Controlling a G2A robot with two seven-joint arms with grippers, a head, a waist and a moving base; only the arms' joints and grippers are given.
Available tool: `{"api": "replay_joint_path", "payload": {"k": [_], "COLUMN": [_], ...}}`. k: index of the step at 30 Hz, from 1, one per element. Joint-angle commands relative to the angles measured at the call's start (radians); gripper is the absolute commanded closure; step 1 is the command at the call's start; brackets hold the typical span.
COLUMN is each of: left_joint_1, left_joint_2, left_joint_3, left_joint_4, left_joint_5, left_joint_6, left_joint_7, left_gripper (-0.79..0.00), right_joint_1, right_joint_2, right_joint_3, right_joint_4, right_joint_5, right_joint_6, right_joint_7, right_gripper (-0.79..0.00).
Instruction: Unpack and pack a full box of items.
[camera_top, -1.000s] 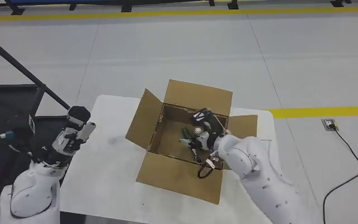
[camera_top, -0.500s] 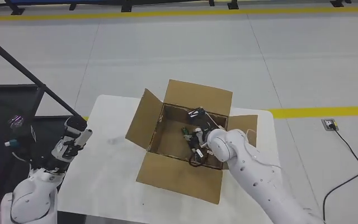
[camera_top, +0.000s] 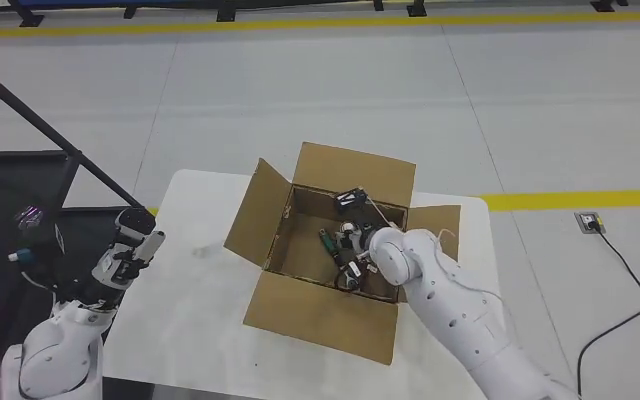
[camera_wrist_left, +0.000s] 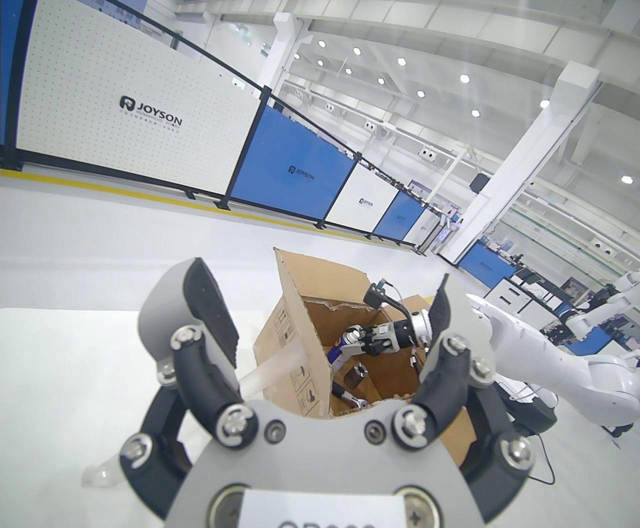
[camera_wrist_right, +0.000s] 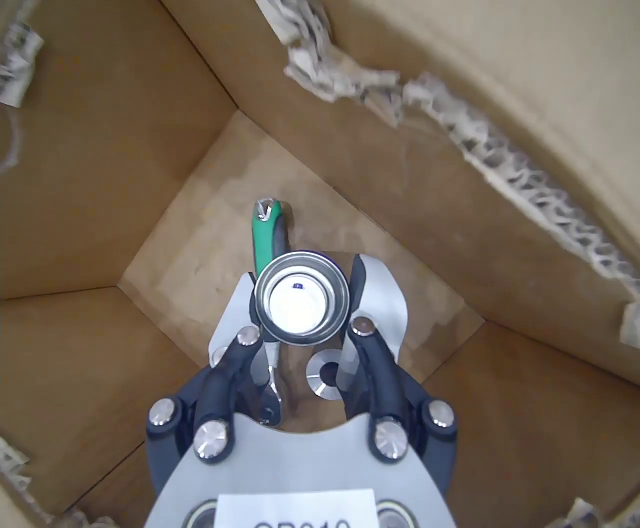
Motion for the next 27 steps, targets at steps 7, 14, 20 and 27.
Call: {"api": "replay_joint_path", "payload": {"k": [7,14,20,27], "left_joint_1": [0.011,0.001,-0.007,-0.007], "left_joint_2": [0.002,0.009,0.011,0.011], "left_joint_3": [0.025,0.084,0.107,0.107], "left_joint_4": [-0.021,-0.018,-0.002,-0.002], "left_joint_5": [0.020,0.101,0.117,0.117], "left_joint_6": [0.009,0.008,0.020,0.020], "left_joint_7": [0.006,0.028,0.063,0.063], "left_gripper": [-0.785,-0.785,-0.785,-0.785], "right_joint_1": [-0.262,-0.583,-0.724,-0.781], "right_joint_2": [0.073,0.114,0.129,0.137], "right_joint_3": [0.205,0.436,0.629,0.780], "right_joint_4": [-0.547,-0.984,-1.045,-0.897], "right_joint_5": [-0.241,-0.387,-0.446,-0.346], "right_joint_6": [0.092,0.129,0.162,0.107], "right_joint_7": [-0.062,-0.182,-0.175,-0.094], "right_gripper": [0.000,0.000,0.000,0.000]}}
